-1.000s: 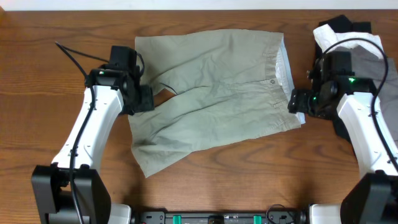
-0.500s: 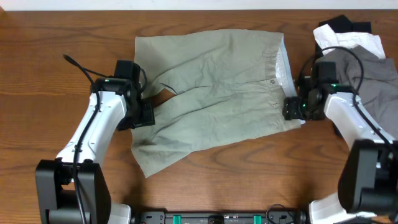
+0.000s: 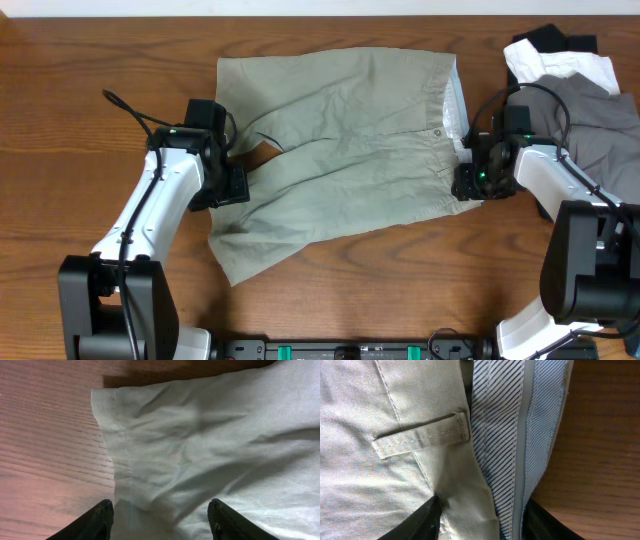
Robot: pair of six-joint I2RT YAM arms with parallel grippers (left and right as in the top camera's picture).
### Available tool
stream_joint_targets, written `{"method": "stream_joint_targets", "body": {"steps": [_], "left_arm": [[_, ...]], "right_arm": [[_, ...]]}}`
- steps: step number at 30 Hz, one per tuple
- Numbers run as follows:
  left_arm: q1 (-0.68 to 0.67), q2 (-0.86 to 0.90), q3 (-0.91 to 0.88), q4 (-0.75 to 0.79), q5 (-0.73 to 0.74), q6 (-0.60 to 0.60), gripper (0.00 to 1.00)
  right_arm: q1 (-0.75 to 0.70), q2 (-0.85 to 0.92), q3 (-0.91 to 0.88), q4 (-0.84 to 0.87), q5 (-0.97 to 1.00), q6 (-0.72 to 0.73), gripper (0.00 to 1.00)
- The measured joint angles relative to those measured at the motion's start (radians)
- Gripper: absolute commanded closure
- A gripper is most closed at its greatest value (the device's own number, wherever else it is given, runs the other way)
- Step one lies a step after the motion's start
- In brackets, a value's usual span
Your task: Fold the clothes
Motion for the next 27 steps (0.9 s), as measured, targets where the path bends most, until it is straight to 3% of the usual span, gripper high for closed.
{"method": "stream_joint_targets", "body": {"steps": [12, 18, 27], "left_arm": [[0.000, 0.000, 0.000, 0.001, 0.000, 0.000, 0.37], [0.000, 0.000, 0.000, 0.001, 0.000, 0.000, 0.36], [0.000, 0.000, 0.000, 0.001, 0.000, 0.000, 0.37]], "right_arm": [[0.000, -0.050, 0.000, -0.027, 0.046, 0.034, 0.41], [0.000, -0.152, 0.000, -0.053, 0.043, 0.037, 0.42], [0.000, -0.131, -0.006, -0.082, 0.015, 0.038, 0.44]]}}
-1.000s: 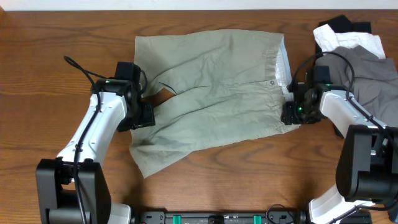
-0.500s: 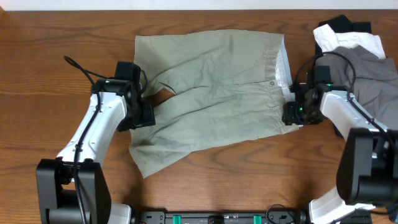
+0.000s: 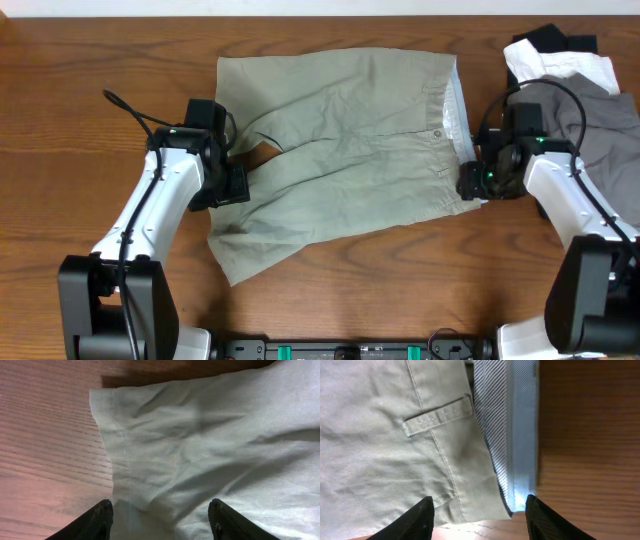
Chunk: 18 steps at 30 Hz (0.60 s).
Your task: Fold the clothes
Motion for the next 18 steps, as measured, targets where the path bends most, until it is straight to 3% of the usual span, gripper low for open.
{"method": "stream_joint_targets", "body": {"steps": [9, 11, 16, 18], "left_arm": [[0.000, 0.000, 0.000, 0.000, 0.000, 0.000, 0.37], [0.000, 0.000, 0.000, 0.000, 0.000, 0.000, 0.36], [0.000, 0.000, 0.000, -0.001, 0.000, 0.000, 0.36], [0.000, 0.000, 0.000, -0.010, 0.000, 0.000, 0.36]], "right_arm": [[0.000, 0.042, -0.071, 0.033, -0.017, 0.000, 0.47], [0.000, 0.042, -0.078, 0.043, -0.017, -0.001, 0.53], [0.000, 0.042, -0.084, 0.058, -0.016, 0.006, 0.94], [0.000, 0.042, -0.084, 0.065, -0.017, 0.008, 0.99]]}}
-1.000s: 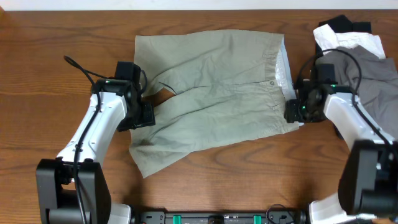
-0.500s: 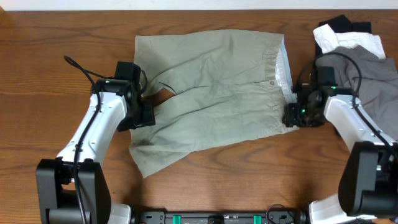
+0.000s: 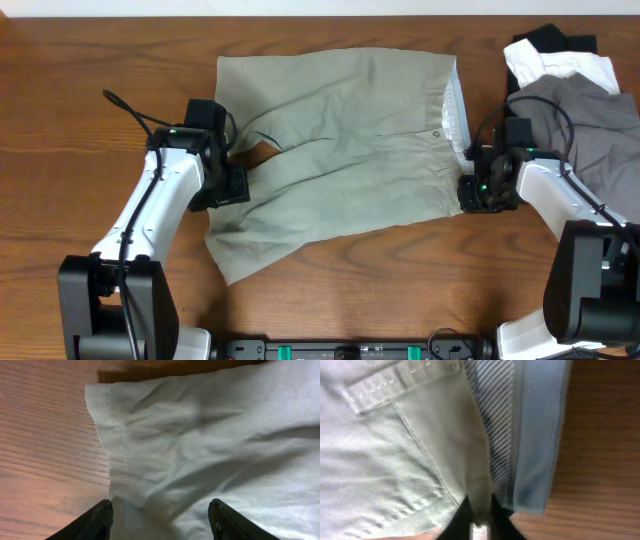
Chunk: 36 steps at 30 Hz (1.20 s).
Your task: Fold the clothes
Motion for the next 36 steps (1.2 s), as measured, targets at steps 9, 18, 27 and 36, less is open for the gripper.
{"method": "stream_joint_targets", "body": {"steps": [9, 18, 27, 36], "left_arm": [[0.000, 0.000, 0.000, -0.083, 0.000, -0.016, 0.36], [0.000, 0.000, 0.000, -0.139, 0.000, -0.029, 0.36], [0.000, 0.000, -0.002, -0.116, 0.000, -0.045, 0.32], [0.000, 0.002, -0.148, 0.130, 0.045, -0.047, 0.27]], "right_arm": [[0.000, 0.000, 0.000, 0.005, 0.007, 0.036, 0.99], [-0.063, 0.000, 0.000, 0.005, 0.131, 0.200, 0.99], [-0.122, 0.000, 0.000, 0.012, 0.161, 0.248, 0.99], [-0.122, 0.000, 0.000, 0.018, 0.165, 0.254, 0.99]]}}
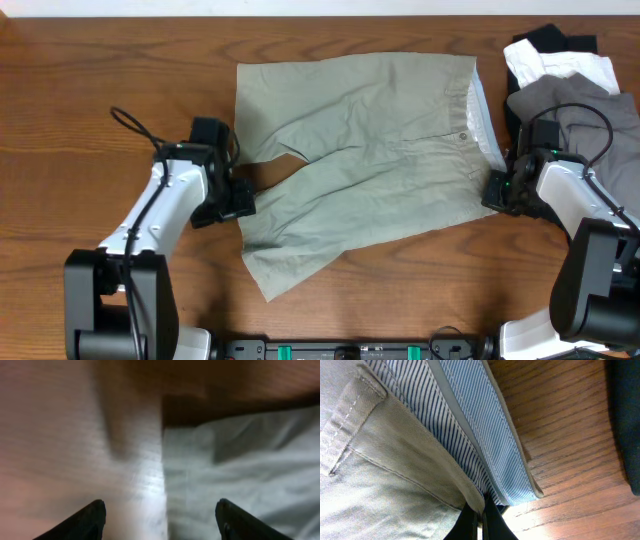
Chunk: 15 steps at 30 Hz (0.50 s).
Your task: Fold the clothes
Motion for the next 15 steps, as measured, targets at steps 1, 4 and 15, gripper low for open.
{"method": "stream_joint_targets", "body": {"steps": [1, 4, 15], "left_arm": [[0.000, 0.001, -0.019, 0.037, 0.005, 0.003, 0.27], [0.000, 0.003, -0.064, 0.126, 0.035, 0.029, 0.28], [0.000, 0.033, -0.083, 0.218, 0.111, 0.072, 0.90]], "right_arm": [[0.000, 0.000, 0.000, 0.000, 0.000, 0.001, 0.99], [0.000, 0.000, 0.000, 0.000, 0.000, 0.002, 0.99], [0.000, 0.000, 0.000, 0.000, 0.001, 0.002, 0.99]]}}
